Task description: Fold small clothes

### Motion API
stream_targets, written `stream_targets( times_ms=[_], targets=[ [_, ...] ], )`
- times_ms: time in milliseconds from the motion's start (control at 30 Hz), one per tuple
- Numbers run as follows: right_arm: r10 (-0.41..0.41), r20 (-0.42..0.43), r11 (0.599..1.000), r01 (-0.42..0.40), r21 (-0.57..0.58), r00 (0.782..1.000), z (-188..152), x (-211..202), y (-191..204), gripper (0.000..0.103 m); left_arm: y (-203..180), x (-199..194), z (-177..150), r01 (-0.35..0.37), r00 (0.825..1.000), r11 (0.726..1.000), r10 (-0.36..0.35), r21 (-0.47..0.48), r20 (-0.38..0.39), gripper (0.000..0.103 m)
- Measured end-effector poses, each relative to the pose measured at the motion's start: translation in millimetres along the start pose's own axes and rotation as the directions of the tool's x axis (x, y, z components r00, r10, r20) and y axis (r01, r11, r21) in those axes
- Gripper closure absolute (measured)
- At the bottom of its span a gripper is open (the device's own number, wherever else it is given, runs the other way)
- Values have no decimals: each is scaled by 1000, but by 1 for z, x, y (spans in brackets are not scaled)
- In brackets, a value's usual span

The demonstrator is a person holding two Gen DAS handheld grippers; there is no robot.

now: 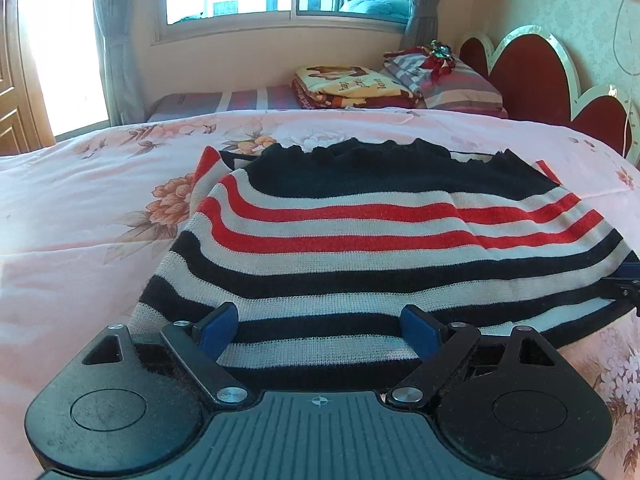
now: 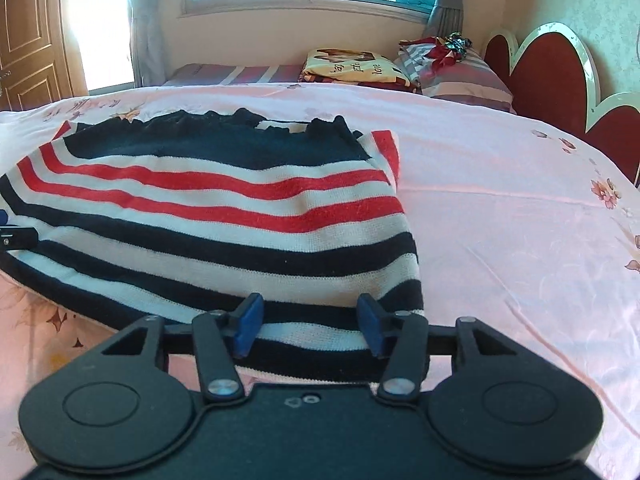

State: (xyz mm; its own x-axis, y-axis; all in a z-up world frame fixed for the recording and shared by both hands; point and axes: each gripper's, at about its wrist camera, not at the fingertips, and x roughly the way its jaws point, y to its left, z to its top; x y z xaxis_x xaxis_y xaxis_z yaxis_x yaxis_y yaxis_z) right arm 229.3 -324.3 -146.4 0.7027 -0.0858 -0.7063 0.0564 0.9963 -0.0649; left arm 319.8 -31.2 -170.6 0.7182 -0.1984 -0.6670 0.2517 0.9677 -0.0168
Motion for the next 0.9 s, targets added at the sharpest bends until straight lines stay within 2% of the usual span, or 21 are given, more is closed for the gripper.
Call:
stream_targets(
  times_ms=[133, 267, 367, 433, 467, 667, 800, 900],
  targets=[
    [49, 44, 997, -52, 62, 998, 8, -16, 6, 51, 8, -6, -3, -59, 998, 996, 60, -59, 5, 15],
    [92, 60, 993, -96, 62, 994, 13, -19, 24, 50, 11, 4, -10, -72, 997, 995, 71, -64, -23, 15],
    [69, 34, 997, -70, 32, 997, 12, -9, 36, 49, 10, 5, -14, -77, 997, 995, 76, -59, -22, 15],
    [36, -33, 999, -35, 34, 999, 6, 7, 35, 50, 11, 5, -15, -74, 997, 995, 73, -64, -26, 13],
    [34, -41, 998, -32, 45, 999, 2, 10, 31, 50, 11, 5, -15, -73, 997, 995, 71, -64, -27, 13],
    [7, -34, 1000, -6, 22, 999, -5, 3, 29, 49, 11, 4, -17, -73, 997, 996, 71, -60, -29, 12],
    [10, -43, 999, -8, 46, 999, -7, -2, 24, 49, 17, -3, -17, -53, 998, 992, 48, -111, -49, 12],
    [28, -27, 997, -26, 66, 999, -5, -10, 23, 48, 14, -16, -16, -26, 999, 990, 23, -135, -22, 12]
  ],
)
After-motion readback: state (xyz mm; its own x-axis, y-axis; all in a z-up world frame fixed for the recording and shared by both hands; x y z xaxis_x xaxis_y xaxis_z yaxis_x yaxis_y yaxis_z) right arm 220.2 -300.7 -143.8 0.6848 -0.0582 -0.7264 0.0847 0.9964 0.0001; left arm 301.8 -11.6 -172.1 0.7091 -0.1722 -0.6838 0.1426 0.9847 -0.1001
